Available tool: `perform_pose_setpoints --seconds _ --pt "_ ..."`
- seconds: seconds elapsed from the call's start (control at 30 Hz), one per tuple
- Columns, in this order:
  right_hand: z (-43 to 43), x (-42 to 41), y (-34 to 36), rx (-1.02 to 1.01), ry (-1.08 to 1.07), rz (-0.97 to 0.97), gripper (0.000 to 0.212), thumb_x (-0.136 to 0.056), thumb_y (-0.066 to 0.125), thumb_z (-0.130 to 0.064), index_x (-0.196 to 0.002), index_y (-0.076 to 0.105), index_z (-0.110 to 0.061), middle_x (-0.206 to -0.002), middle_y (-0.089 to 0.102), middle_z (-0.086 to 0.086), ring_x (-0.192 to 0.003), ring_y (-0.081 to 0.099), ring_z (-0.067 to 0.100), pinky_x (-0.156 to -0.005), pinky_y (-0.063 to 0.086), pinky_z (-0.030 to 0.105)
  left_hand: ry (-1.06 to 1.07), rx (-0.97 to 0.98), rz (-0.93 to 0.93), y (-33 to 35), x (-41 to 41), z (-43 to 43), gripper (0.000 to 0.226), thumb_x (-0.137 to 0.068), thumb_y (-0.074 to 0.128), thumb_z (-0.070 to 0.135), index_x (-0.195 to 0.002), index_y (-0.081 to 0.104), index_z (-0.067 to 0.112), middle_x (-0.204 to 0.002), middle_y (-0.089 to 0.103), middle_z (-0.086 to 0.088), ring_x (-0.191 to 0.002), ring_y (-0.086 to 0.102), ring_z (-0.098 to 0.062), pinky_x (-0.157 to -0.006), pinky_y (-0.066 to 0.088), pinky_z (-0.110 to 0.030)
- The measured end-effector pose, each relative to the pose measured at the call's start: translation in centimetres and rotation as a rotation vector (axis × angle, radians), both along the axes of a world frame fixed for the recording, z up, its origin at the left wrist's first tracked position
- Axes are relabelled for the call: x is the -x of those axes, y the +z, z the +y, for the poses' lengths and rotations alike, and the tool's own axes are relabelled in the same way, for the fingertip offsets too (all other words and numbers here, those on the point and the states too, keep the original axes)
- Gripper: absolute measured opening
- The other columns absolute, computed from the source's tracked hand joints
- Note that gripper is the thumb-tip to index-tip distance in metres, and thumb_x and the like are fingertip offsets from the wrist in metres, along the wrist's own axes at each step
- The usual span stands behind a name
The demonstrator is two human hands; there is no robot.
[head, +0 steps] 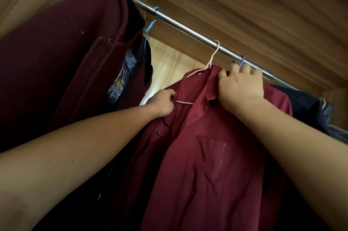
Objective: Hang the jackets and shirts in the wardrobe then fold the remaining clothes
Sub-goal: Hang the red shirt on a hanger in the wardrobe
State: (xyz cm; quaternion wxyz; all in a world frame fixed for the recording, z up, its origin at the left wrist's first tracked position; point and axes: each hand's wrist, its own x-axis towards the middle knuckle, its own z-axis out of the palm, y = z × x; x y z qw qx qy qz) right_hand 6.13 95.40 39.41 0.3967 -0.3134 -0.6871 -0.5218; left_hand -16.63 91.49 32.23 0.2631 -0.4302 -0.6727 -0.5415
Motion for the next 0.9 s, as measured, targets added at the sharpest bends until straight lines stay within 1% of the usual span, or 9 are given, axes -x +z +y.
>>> perform_pose_setpoints --seconds 0.1,0.2,0.27,0.4,0.5,0.57,0.7,0.83,0.9 --pt "-0.9 -1.2 -1.8 0.050 0.036 -0.037 0.043 -0.097 0.039 -0.033 -0.136 0.051 -0.021 -0.142 0.041 0.018 -0.129 0.039 0.042 -0.102 0.032 0.055 -0.042 -0.038 -0.039 -0.9 -0.9 0.0 0.029 -0.084 0.049 0.022 -0.104 0.068 0.031 -0.115 0.066 -0.007 -0.101 0.066 -0.027 -0.096 0.053 -0.037" --pt "-1.4 -2.5 -4.1 0.095 0.065 -0.076 0.043 -0.098 0.039 -0.038 -0.136 0.053 -0.024 -0.145 0.041 0.018 -0.138 0.031 0.043 -0.113 0.021 0.064 -0.016 -0.039 -0.041 -2.7 -2.6 -0.5 0.035 -0.096 0.046 0.015 -0.125 0.066 0.019 -0.126 0.062 -0.010 -0.111 0.062 -0.028 -0.095 0.045 -0.024" --pt "-1.8 -3.2 -6.3 0.158 0.098 -0.104 0.044 -0.098 0.041 -0.041 -0.138 0.052 -0.024 -0.143 0.044 0.016 -0.137 0.034 0.042 -0.115 0.017 0.066 -0.009 -0.030 -0.040 -4.6 -3.7 -1.0 0.035 -0.098 0.046 0.014 -0.127 0.065 0.015 -0.128 0.063 -0.013 -0.115 0.061 -0.028 -0.096 0.042 -0.025" --pt "-3.1 -4.4 -11.7 0.295 0.192 -0.178 0.045 -0.097 0.045 -0.048 -0.133 0.055 -0.023 -0.132 0.051 0.012 -0.124 0.045 0.037 -0.103 0.035 0.055 0.001 0.095 -0.087 -9.6 -5.2 -2.9 0.028 -0.097 0.053 0.016 -0.121 0.067 0.012 -0.116 0.070 -0.012 -0.110 0.064 -0.029 -0.094 0.047 -0.030" --pt "-3.3 -5.0 -16.0 0.585 0.301 -0.312 0.048 -0.097 0.046 -0.053 -0.134 0.055 -0.024 -0.131 0.052 0.012 -0.125 0.046 0.037 -0.102 0.041 0.048 -0.017 0.317 -0.115 -13.6 -6.4 -5.0 0.028 -0.095 0.062 0.021 -0.121 0.068 0.012 -0.120 0.070 -0.008 -0.113 0.064 -0.024 -0.096 0.047 -0.026" --pt "-3.0 -5.5 -18.5 0.725 0.345 -0.356 0.050 -0.097 0.048 -0.054 -0.137 0.056 -0.024 -0.139 0.046 0.014 -0.136 0.036 0.037 -0.110 0.039 0.049 0.003 0.461 -0.137 -16.0 -7.2 -6.5 0.034 -0.093 0.065 0.025 -0.125 0.067 0.014 -0.129 0.066 -0.007 -0.118 0.061 -0.022 -0.097 0.045 -0.023" --pt "-2.8 -7.1 -22.9 0.873 0.461 -0.359 0.058 -0.099 0.051 -0.049 -0.151 0.044 -0.022 -0.168 0.008 0.013 -0.155 0.003 0.031 -0.123 0.021 0.051 0.027 0.637 -0.182 -20.0 -9.9 -9.8 0.042 -0.092 0.068 0.032 -0.131 0.062 0.017 -0.136 0.059 -0.006 -0.122 0.057 -0.020 -0.101 0.045 -0.025" --pt "-3.4 -9.7 -27.4 1.039 0.549 -0.394 0.057 -0.100 0.051 -0.049 -0.149 0.047 -0.021 -0.151 0.042 0.011 -0.140 0.040 0.032 -0.116 0.034 0.038 0.025 0.681 -0.248 -23.1 -14.0 -12.8 0.046 -0.092 0.070 0.033 -0.133 0.061 0.015 -0.134 0.058 -0.005 -0.122 0.057 -0.019 -0.105 0.045 -0.028" --pt "-3.7 -11.9 -29.6 1.120 0.569 -0.417 0.054 -0.100 0.051 -0.050 -0.146 0.050 -0.022 -0.146 0.050 0.007 -0.134 0.048 0.027 -0.111 0.039 0.033 0.028 0.697 -0.285 -24.8 -16.6 -14.0 0.047 -0.090 0.071 0.034 -0.133 0.061 0.016 -0.134 0.059 -0.004 -0.120 0.057 -0.018 -0.105 0.046 -0.029"
